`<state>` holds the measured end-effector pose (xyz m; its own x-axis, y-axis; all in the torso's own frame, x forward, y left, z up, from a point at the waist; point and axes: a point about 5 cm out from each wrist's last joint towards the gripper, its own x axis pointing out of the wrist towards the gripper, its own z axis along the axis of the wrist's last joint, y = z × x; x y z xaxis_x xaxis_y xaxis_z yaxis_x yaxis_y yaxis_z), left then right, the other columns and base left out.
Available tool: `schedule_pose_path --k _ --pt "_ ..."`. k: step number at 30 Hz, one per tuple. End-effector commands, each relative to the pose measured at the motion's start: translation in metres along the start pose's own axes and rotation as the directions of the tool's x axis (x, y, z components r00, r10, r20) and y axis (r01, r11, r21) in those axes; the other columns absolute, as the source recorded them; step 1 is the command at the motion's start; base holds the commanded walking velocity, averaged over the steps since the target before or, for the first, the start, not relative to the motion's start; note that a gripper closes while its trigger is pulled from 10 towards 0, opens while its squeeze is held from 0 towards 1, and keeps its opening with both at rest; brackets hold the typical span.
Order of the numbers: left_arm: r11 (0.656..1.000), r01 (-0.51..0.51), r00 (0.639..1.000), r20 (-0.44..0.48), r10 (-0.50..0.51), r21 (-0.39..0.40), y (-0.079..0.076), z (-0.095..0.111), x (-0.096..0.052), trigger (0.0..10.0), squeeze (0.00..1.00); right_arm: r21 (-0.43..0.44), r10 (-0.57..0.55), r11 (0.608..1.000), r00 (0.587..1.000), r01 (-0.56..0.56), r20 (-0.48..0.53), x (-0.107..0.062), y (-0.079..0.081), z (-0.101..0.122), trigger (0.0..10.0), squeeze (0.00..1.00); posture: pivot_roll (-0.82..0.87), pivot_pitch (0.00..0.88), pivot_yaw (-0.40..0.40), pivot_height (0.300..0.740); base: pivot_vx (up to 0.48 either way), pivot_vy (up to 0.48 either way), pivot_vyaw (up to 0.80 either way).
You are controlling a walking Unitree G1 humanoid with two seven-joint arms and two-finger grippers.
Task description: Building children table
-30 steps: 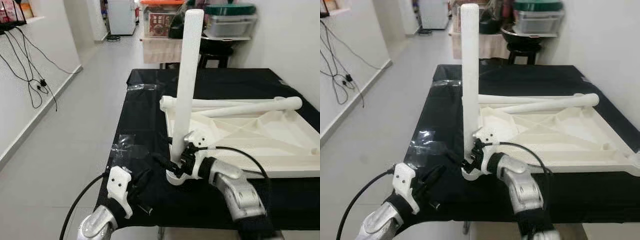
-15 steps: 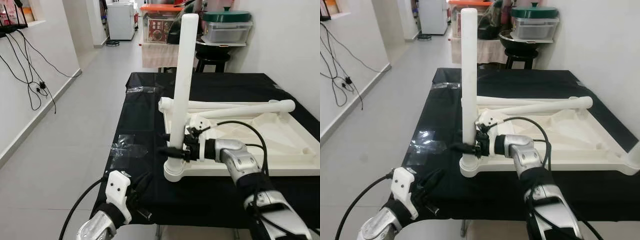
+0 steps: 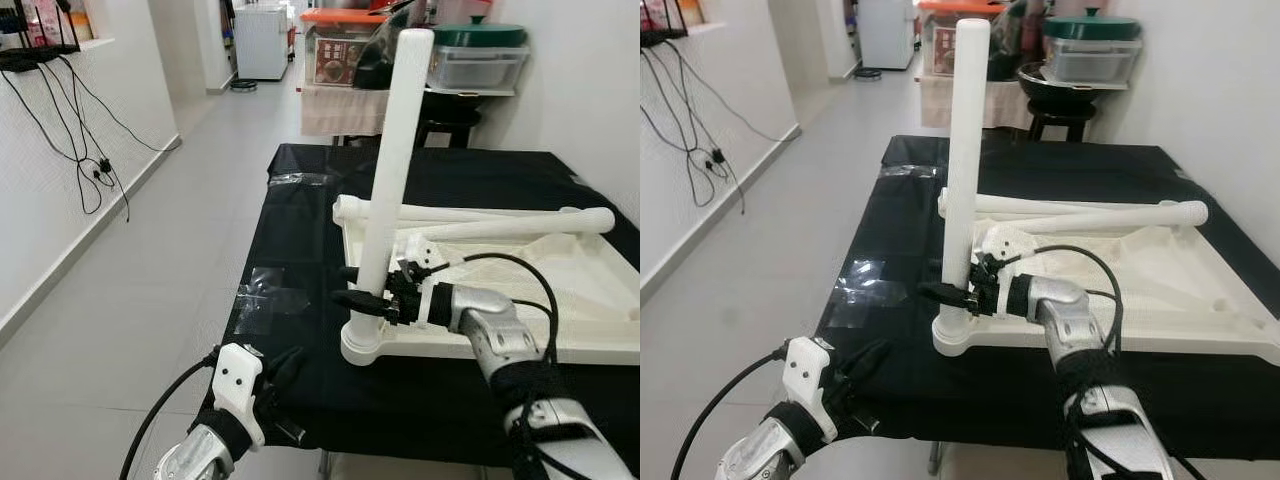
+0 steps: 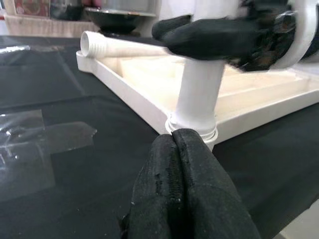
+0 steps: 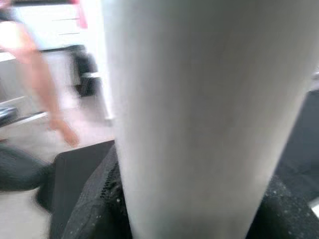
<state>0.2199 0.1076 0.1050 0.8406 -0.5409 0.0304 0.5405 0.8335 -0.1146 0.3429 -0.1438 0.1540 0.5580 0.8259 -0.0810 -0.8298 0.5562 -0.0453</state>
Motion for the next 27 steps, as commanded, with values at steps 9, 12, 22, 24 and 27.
schedule_pose_path --k 9,12,22,24,27 --pt "1.0 0.013 1.0 -0.007 -0.013 -0.014 0.006 0.002 0.0 10.0 0.0 0.008 -0.569 0.819 0.814 0.574 -0.114 0.014 0.057 -0.04 0.0 0.0 0.01 0.0 -0.008 0.74 0.0 0.0 0.0" --pt "1.0 0.021 1.0 -0.01 -0.021 -0.014 0.007 0.002 0.001 10.0 0.0 0.027 -0.548 0.832 0.828 0.555 -0.116 0.016 0.052 -0.043 0.0 0.0 0.01 0.0 -0.009 0.74 0.0 0.0 0.0" --pt "1.0 -0.003 1.0 0.001 0.003 -0.011 0.007 0.003 0.003 10.0 0.0 0.113 -0.513 0.845 0.852 0.523 -0.105 0.017 0.055 -0.028 10.0 1.0 0.02 0.0 -0.015 0.74 0.0 0.0 0.0" --pt "1.0 0.0 1.0 -0.002 0.0 -0.009 0.005 0.003 0.002 10.0 0.0 0.163 -0.401 0.903 0.916 0.398 -0.018 0.021 0.047 -0.014 10.0 1.0 0.03 0.0 -0.018 0.74 0.0 0.0 0.0" --pt "1.0 0.007 1.0 -0.009 -0.007 -0.002 0.003 0.002 0.001 10.0 0.0 0.127 -0.245 0.963 0.969 0.239 0.037 0.021 0.037 -0.003 10.0 1.0 0.04 0.0 -0.019 0.74 0.0 0.0 0.0"
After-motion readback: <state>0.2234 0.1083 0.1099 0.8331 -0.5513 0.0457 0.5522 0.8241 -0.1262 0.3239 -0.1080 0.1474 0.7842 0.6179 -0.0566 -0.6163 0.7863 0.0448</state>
